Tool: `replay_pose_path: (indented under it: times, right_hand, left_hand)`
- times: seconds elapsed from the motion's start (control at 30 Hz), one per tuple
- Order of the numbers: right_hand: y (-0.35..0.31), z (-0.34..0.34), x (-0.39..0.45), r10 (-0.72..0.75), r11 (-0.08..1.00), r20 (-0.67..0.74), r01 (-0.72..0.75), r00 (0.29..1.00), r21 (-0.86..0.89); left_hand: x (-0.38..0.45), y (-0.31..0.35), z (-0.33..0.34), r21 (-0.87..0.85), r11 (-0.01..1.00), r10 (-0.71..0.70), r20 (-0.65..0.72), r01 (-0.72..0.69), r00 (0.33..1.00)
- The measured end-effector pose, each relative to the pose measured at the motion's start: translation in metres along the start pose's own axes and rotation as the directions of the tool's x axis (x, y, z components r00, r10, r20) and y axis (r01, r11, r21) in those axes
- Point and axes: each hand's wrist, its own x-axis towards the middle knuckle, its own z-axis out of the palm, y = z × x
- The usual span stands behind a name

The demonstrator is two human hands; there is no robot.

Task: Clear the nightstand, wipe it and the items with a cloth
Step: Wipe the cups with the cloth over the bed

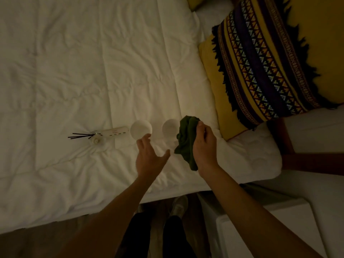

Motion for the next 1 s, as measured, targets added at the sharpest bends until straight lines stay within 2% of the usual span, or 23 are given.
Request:
replay_pose_path:
  times: [0.13, 0.23, 0.37, 0.63, 0.7, 0.8, 1.0]
  right_hand:
    - [0.000, 0.013, -0.001, 0.006, 1.000, 0.025, -0.006, 1.000, -0.016]
    - [0.008, 0.022, -0.002, 0.001, 1.000, 0.047, 0.001, 0.999, -0.031]
    - [0.020, 0.026, -0.007, 0.041, 0.999, 0.068, -0.039, 0.997, -0.025]
    - [0.002, 0.017, -0.029, 0.097, 0.995, 0.079, -0.098, 0.992, 0.016]
    - [-0.009, 0.016, -0.038, 0.038, 0.999, 0.106, -0.040, 0.994, 0.018]
    - [-0.032, 0.020, -0.060, -0.099, 0.995, 0.144, 0.102, 0.985, -0.016]
    - [-0.086, 0.030, -0.112, -0.396, 0.913, 0.107, 0.403, 0.912, -0.062]
  left_hand:
    - [0.016, -0.018, -0.015, 0.134, 0.984, -0.097, -0.162, 0.119, 0.982]
    - [0.040, -0.022, -0.017, 0.185, 0.970, -0.137, -0.114, 0.156, 0.984]
    - [0.067, -0.017, -0.011, 0.099, 0.983, -0.152, -0.027, 0.154, 0.988]
    - [0.070, -0.013, -0.048, -0.113, 0.977, -0.189, -0.044, 0.183, 0.981]
    - [0.055, -0.008, -0.068, -0.207, 0.967, -0.162, -0.040, 0.151, 0.986]
    - [0.027, 0.010, -0.109, -0.356, 0.924, -0.136, 0.038, 0.140, 0.990]
    - [-0.012, 0.069, -0.195, -0.627, 0.763, -0.036, 0.201, 0.157, 0.979]
